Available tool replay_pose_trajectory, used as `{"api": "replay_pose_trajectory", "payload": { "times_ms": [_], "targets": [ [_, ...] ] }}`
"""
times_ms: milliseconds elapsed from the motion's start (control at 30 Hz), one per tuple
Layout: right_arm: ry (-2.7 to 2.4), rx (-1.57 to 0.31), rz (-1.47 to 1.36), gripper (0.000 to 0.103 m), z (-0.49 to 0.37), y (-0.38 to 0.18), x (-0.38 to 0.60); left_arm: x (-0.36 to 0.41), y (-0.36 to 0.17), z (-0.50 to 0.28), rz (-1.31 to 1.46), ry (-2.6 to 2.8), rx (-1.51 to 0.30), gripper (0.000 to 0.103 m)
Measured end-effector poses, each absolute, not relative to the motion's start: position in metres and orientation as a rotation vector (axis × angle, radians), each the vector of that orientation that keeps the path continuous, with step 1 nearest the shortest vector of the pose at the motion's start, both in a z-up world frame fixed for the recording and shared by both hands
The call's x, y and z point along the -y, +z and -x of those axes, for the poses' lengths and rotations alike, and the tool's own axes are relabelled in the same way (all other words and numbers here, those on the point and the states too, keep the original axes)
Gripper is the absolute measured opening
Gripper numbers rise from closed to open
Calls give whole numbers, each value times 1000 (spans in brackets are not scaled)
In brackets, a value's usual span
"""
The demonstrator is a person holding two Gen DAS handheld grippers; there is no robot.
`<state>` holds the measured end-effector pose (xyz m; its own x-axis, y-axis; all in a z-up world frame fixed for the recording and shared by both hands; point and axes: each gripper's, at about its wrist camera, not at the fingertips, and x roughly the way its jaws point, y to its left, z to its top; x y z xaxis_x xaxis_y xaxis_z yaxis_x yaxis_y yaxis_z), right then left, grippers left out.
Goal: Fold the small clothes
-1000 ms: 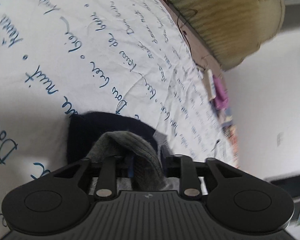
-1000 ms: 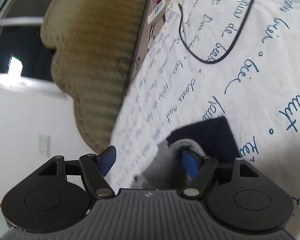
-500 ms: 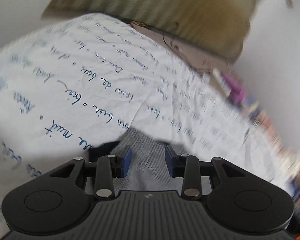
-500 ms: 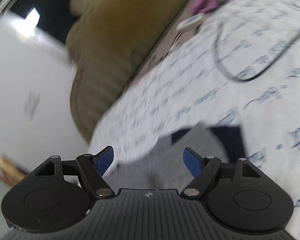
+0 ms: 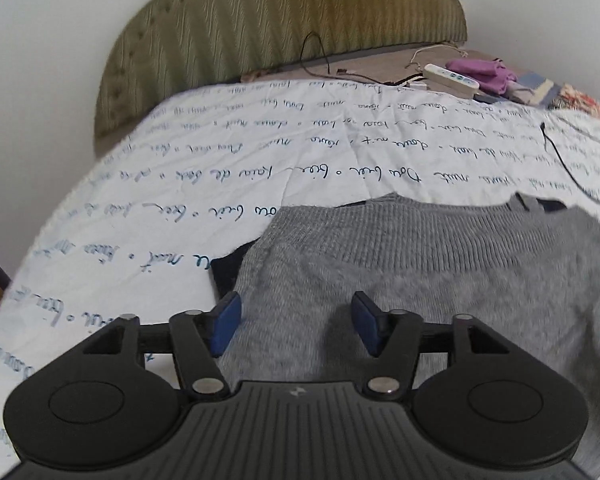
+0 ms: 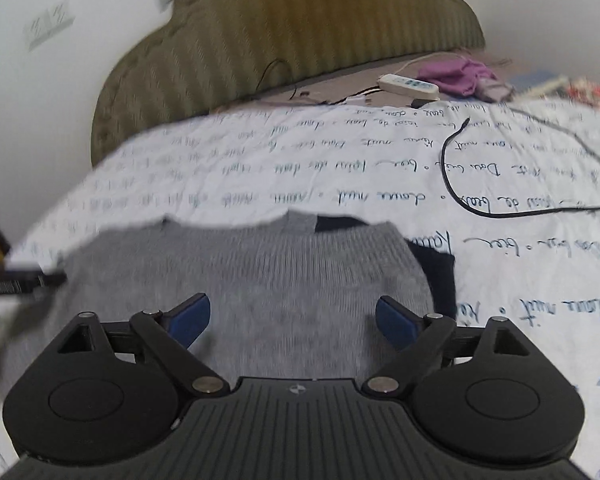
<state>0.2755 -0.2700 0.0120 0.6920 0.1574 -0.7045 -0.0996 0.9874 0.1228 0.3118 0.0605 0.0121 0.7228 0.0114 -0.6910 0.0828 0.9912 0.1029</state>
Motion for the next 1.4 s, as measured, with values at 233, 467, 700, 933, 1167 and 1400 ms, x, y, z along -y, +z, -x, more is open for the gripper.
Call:
{"api": "replay_pose_trajectory", "payload": {
  "times_ms": [233, 467, 700, 933, 1167, 1400],
  "targets": [
    [117, -817, 47, 94, -241, 1, 260, -54, 4, -279, -130, 2, -737, 61],
    [84, -828, 132, 97, -221, -7, 251, -51, -1, -256, -139, 12, -725, 68],
    [71, -832, 141, 100, -205, -14, 251, -56, -7, -243, -130, 20, -728, 70],
    [70, -834, 144, 102, -193, -18, 251, -63, -14, -227, -118, 22, -732, 72],
    [60, -839, 122, 103, -180, -20, 253, -63, -20, -211, -121, 25, -721, 72],
    [47, -835, 42, 103, -165, -23, 265, -63, -26, -198, -127, 29, -703, 75]
  ]
}}
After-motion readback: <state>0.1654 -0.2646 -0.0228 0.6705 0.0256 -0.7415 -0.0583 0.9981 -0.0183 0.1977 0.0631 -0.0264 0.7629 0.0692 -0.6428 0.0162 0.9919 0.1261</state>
